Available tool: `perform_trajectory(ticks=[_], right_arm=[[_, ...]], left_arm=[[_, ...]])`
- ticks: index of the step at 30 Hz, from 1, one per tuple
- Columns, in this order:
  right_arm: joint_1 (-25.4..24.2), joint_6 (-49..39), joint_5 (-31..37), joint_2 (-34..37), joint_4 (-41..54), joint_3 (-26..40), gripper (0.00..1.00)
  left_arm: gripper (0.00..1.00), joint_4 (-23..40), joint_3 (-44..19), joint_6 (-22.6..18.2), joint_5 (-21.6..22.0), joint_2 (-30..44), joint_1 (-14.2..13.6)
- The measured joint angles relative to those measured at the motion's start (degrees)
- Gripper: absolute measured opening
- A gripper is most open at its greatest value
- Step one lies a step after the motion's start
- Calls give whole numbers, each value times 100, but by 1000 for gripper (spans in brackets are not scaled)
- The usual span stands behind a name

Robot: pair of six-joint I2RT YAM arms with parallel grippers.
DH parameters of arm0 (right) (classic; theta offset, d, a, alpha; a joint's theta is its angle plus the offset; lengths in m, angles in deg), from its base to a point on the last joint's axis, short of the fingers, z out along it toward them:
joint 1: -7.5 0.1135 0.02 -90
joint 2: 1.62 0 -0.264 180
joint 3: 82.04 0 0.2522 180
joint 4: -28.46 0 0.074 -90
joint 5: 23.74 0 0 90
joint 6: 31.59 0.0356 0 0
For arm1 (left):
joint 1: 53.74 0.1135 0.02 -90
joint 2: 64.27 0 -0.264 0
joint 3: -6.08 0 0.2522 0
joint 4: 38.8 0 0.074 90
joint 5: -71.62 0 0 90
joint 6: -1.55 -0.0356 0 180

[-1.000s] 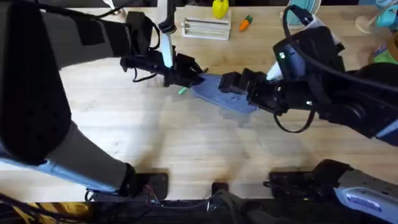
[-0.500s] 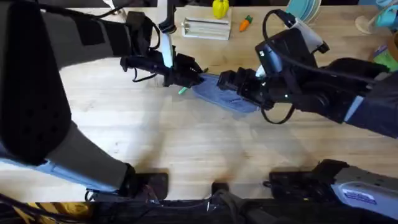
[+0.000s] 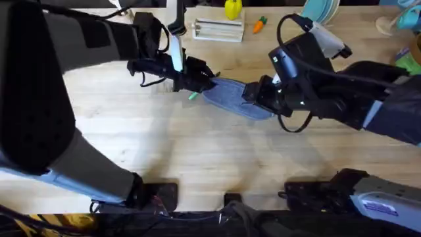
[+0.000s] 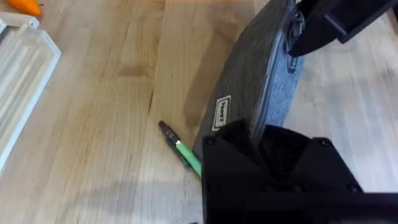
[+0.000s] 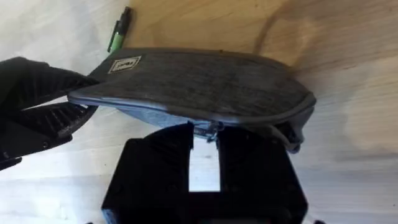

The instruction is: Unzip the bag, pick up the pens from the table one at a time and place them inside, then zip the bag closed.

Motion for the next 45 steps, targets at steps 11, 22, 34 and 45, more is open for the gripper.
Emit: perform_trajectory(ticks=[11, 22, 34, 45], right_arm=[[-4, 133, 225, 0, 407, 0, 35], [-4, 101, 193, -32, 321, 0, 30], [-4, -597, -46, -632, 293, 306, 30], [-32, -1313, -392, -608, 40, 317, 30]], left_arm=[[41, 0, 0, 0, -2, 0, 0], [41, -1, 0, 0, 0, 0, 0], [41, -4, 0, 0, 0, 0, 11], [41, -4, 0, 0, 2, 0, 13]])
